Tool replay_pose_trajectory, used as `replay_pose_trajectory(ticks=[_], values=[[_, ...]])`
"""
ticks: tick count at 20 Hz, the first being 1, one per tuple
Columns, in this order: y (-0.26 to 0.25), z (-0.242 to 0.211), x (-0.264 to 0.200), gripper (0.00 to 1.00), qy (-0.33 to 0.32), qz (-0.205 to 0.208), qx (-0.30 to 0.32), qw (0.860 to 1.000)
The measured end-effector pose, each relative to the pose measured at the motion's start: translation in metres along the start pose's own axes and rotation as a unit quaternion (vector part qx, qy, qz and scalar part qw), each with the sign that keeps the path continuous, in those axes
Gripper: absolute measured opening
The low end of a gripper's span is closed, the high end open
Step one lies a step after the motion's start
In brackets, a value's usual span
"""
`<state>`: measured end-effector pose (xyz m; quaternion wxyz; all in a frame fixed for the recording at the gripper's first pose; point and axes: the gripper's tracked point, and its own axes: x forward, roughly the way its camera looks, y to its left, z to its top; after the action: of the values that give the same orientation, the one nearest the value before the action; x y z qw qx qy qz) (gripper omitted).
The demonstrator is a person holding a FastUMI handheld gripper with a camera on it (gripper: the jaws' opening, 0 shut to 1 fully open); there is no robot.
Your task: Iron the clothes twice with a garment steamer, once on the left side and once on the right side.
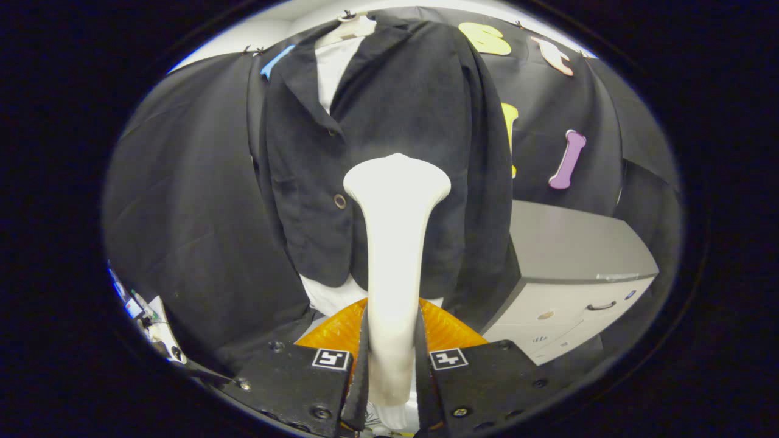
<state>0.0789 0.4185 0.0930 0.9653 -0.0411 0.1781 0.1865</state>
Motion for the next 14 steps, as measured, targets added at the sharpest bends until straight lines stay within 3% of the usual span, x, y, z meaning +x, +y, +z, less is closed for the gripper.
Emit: replay_pose_trajectory(ticks=[7,14], values=[[0.053,0.084,-0.039,0.35,-0.079,0.038,-0.019,0.996],[0.115,0.136,-0.05,0.35,-0.121,0.075,-0.039,0.989]])
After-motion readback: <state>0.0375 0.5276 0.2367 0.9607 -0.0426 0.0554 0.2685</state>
